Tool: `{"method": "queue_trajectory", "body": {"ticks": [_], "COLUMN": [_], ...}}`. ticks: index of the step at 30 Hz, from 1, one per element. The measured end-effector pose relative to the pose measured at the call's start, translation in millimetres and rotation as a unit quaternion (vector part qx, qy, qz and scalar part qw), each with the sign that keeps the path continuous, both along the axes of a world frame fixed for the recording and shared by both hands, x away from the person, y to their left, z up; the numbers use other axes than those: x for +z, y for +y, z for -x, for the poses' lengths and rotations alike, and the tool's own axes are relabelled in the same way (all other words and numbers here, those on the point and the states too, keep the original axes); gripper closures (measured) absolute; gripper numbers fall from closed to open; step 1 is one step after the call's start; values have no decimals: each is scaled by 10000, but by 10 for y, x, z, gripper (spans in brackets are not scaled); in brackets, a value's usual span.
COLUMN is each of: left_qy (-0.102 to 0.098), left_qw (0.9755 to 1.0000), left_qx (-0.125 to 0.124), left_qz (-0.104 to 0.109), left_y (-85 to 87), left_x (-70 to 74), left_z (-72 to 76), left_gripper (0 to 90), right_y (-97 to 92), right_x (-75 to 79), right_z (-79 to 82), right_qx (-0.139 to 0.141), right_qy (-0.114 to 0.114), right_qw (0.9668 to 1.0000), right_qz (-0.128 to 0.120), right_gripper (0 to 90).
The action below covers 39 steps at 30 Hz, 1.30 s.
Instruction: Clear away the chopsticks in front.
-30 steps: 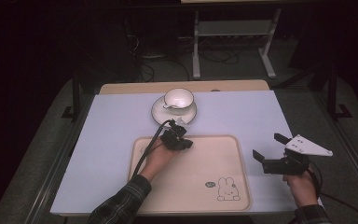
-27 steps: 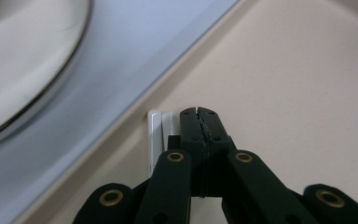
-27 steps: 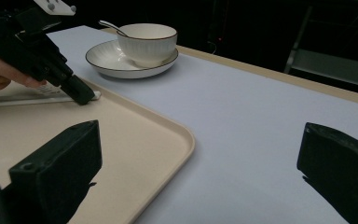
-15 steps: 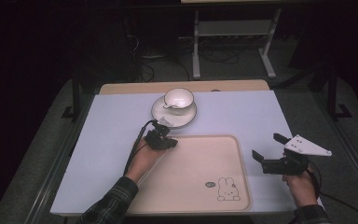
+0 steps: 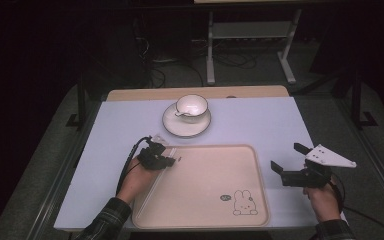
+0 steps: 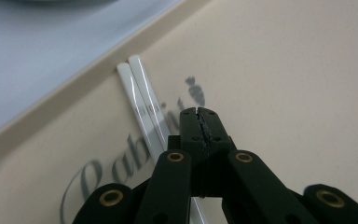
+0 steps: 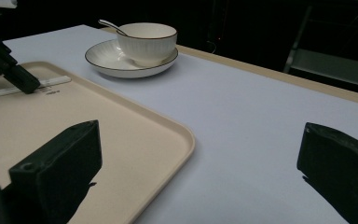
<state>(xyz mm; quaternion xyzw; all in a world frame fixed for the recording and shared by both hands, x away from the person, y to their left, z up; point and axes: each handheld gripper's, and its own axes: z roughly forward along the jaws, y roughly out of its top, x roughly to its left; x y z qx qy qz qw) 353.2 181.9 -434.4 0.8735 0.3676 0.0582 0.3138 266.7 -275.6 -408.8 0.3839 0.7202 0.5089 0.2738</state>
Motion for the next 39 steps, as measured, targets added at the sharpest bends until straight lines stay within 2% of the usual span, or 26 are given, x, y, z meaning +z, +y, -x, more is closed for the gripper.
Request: {"method": "queue_trajectory", "body": {"ticks": [17,28,29,31,35,36,37,39], "left_qy": [94,32,-16,-60,-274,-382,-382,-596], "left_qw": [9995,9993,9992,9991,9980,9973,9973,9958], "left_qx": [301,369,351,344,300,279,279,248], "left_qz": [-28,89,196,246,475,554,554,645], "left_y": [427,489,493,500,549,586,586,678], "left_x": [19,45,77,101,209,260,260,323], "left_z": [185,222,230,239,299,344,344,424], "left_gripper": [893,877,874,860,833,798,772,705], "right_y": [-4,2,1,0,-10,-10,-10,-10], "right_x": [-1,-2,-3,-3,-5,-7,-7,-8], "right_z": [8,9,10,13,15,17,17,22], "right_qx": [-7,3,6,1,-8,-10,-10,-3], "right_qy": [-1,1,5,6,12,19,19,27], "right_qw": [10000,10000,10000,10000,10000,10000,10000,10000], "right_qz": [18,45,49,52,37,40,40,52], "right_gripper": [0,0,0,0,0,0,0,0]}}
